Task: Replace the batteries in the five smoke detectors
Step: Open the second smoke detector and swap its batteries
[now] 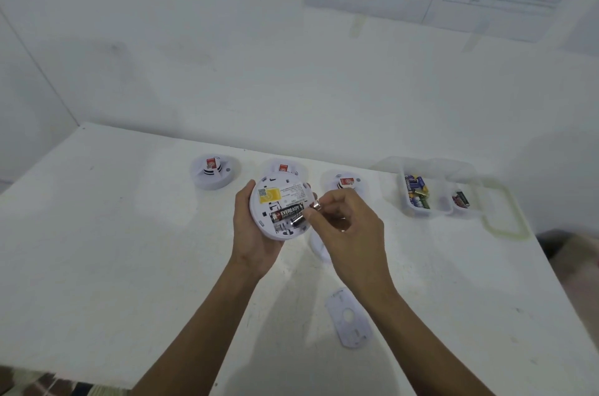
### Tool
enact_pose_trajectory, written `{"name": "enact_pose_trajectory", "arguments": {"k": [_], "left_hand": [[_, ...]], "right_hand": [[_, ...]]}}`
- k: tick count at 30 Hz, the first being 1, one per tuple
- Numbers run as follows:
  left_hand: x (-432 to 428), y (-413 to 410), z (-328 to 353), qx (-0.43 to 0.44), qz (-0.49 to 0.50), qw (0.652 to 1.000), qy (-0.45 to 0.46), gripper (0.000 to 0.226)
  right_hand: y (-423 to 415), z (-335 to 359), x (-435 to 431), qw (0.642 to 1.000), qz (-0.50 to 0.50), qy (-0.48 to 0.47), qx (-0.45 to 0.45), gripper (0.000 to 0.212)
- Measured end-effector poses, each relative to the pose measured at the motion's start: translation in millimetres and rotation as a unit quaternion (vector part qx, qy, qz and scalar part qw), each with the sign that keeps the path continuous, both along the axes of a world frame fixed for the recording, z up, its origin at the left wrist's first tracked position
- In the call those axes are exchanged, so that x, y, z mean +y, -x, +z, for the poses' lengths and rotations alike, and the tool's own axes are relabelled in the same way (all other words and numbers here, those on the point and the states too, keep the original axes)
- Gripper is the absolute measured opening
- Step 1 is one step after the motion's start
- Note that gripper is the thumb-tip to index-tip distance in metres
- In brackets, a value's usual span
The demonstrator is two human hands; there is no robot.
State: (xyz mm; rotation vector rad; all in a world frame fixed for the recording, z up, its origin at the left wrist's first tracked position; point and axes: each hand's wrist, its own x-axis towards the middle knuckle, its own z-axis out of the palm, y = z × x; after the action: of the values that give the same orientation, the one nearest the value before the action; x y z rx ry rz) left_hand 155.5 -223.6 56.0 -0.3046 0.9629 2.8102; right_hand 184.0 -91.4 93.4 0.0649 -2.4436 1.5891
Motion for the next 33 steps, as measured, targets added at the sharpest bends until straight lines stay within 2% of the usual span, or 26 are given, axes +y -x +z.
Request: {"name": "enact_pose_trajectory", "arguments": {"k": [4,14,19,24,33], "left_hand": [[1.1,1.9,-2.5,0.001,-0.004,1.0,0.001,0.05],[0.7,6.1,-9.1,0.007,0.0,1.0,0.002,0.049],[1.2,9.5,-12.7,0.004,0.0,1.0,0.008,0.051],[0.7,14.6,-16.2,-0.002,0.008,1.0,0.011,0.05],[-0.4,20.6,-19.6,0.017,-0.006,1.0,-0.004,0.052]], "right_hand": [[-2.6,-6.4,-5.5,1.0,-0.019,-0.001,0.003,0.016],[-6.9,-16.8,-17.1,0.998,-0.058,-0.033,-0.004,0.018],[-7.1,-22.0,-22.3,0.995,-0.068,-0.064,0.03,0.02],[-2.9,-25.2,-26.0,0.996,-0.07,-0.059,0.021,0.024],[1.6,-31.2,-28.4,0.983,-0.069,-0.145,0.086,0.013]]}}
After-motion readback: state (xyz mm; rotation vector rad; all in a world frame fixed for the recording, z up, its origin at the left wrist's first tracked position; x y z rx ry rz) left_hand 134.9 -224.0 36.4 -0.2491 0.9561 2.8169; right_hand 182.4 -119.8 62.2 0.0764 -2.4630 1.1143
